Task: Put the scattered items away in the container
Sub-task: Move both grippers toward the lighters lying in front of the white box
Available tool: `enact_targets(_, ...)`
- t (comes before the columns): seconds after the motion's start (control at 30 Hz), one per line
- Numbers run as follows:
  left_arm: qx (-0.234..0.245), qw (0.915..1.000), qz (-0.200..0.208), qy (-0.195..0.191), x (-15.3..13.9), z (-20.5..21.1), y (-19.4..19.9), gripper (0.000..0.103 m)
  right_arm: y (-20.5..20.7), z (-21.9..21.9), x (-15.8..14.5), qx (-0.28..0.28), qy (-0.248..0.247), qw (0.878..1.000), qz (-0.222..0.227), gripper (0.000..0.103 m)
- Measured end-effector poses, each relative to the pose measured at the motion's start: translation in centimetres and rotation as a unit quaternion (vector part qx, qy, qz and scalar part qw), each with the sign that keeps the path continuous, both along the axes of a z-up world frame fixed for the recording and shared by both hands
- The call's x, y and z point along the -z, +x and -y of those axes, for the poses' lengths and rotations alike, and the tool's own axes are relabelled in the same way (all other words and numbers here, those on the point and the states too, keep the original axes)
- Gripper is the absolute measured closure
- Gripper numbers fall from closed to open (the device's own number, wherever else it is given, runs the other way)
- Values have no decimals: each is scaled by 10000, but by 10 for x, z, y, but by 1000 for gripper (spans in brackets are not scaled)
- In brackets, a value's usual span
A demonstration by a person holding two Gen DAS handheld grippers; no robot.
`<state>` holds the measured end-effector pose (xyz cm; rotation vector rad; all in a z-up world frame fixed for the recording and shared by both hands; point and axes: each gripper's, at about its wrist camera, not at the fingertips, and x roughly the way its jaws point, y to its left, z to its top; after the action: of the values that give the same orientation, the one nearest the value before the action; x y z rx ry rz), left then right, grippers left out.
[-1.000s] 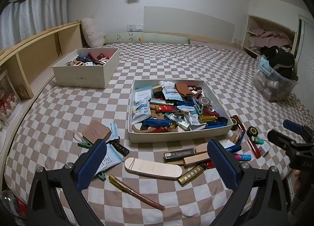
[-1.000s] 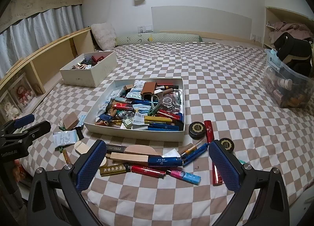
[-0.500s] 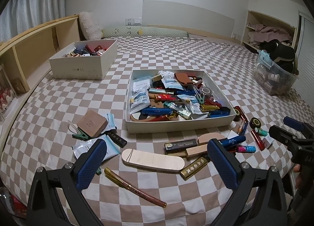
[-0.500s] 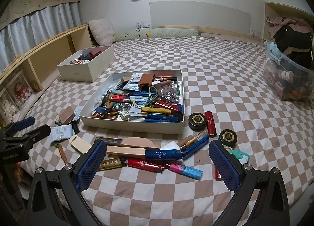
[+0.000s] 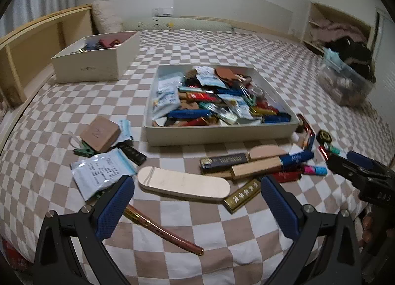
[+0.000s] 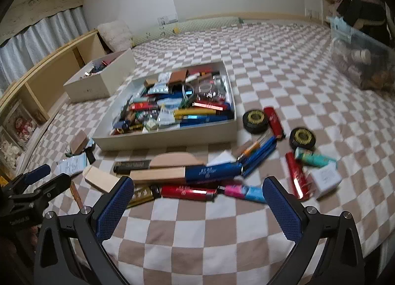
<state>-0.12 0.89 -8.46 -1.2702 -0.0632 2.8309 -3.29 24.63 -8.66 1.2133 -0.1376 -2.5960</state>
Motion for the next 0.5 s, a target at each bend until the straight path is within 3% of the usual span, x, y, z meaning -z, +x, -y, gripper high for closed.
enact_targets(0.13, 147, 9998, 128, -55, 13, -6, -1, 0, 0, 10, 20, -89, 214, 9995, 214, 0)
enact_targets(0.5, 186, 9987, 471, 10, 40, -8, 0, 0, -20, 23, 60, 54, 244, 9963, 820, 0)
